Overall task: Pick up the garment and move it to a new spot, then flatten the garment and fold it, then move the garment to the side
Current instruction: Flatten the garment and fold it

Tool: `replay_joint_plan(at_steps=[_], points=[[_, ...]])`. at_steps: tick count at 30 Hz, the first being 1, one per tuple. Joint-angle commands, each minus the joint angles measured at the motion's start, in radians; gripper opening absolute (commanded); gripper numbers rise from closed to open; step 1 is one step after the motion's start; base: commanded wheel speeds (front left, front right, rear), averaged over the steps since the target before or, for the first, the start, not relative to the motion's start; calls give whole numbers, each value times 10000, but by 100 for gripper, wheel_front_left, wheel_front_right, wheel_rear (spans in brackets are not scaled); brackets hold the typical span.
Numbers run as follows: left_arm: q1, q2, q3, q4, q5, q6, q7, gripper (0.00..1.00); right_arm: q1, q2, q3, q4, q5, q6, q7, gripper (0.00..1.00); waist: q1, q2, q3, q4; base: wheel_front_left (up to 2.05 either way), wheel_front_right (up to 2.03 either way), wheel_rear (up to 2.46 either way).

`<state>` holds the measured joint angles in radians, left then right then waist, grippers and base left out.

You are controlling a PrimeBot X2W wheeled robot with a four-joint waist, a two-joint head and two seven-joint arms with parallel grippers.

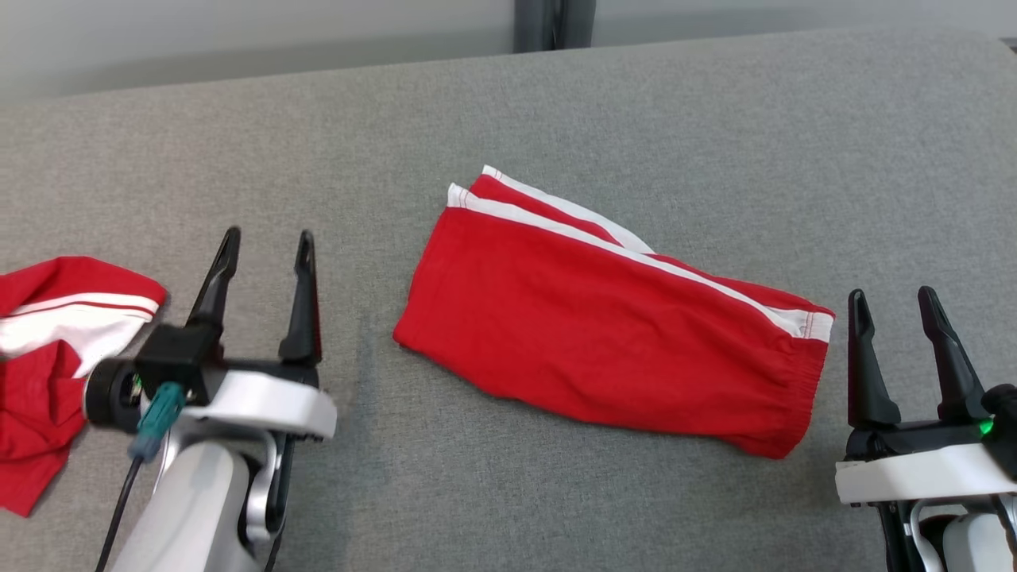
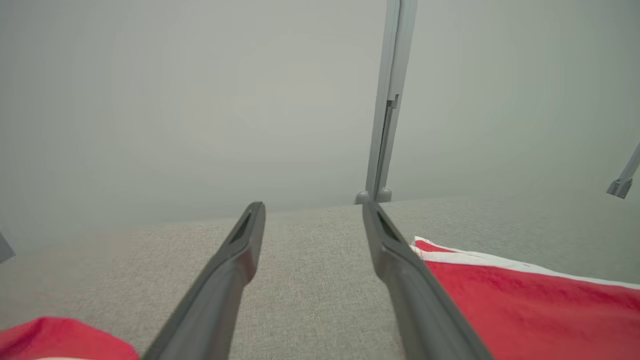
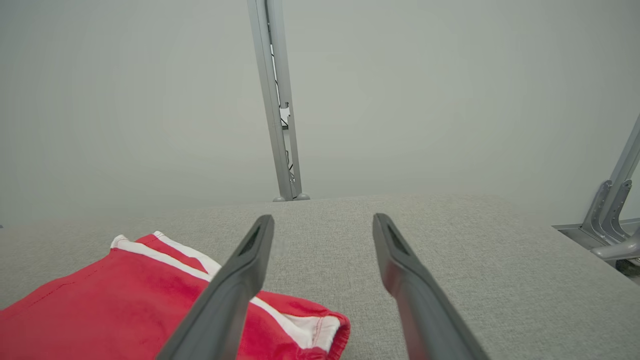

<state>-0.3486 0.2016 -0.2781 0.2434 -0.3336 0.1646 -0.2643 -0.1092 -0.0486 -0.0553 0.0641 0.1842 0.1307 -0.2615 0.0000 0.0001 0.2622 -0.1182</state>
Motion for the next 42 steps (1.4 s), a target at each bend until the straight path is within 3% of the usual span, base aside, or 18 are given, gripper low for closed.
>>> replay_joint_plan(at_steps=[1,8,24,32,42], points=[[231,97,128,-145,95,86,3,100,121,-43,-31,-44,-67,1,-53,100,0,-1,-149,67,0,0,0],[1470,145,328,-737,309,277,4,100,331,-43,-55,104,-348,1,-53,100,0,-1,-357,203,0,0,0],[1001,110,114,-470,529,-69,3,100,210,-42,-78,215,-263,1,-53,100,0,-1,-232,197,0,0,0],[-413,-35,-718,267,770,-870,460,100,-22,-44,14,118,-168,1,-53,100,0,-1,169,157,0,0,0],[-2270,-386,-1694,3017,486,-2229,2164,100,-382,-42,460,334,256,1,-52,100,0,-1,739,-474,0,0,0]])
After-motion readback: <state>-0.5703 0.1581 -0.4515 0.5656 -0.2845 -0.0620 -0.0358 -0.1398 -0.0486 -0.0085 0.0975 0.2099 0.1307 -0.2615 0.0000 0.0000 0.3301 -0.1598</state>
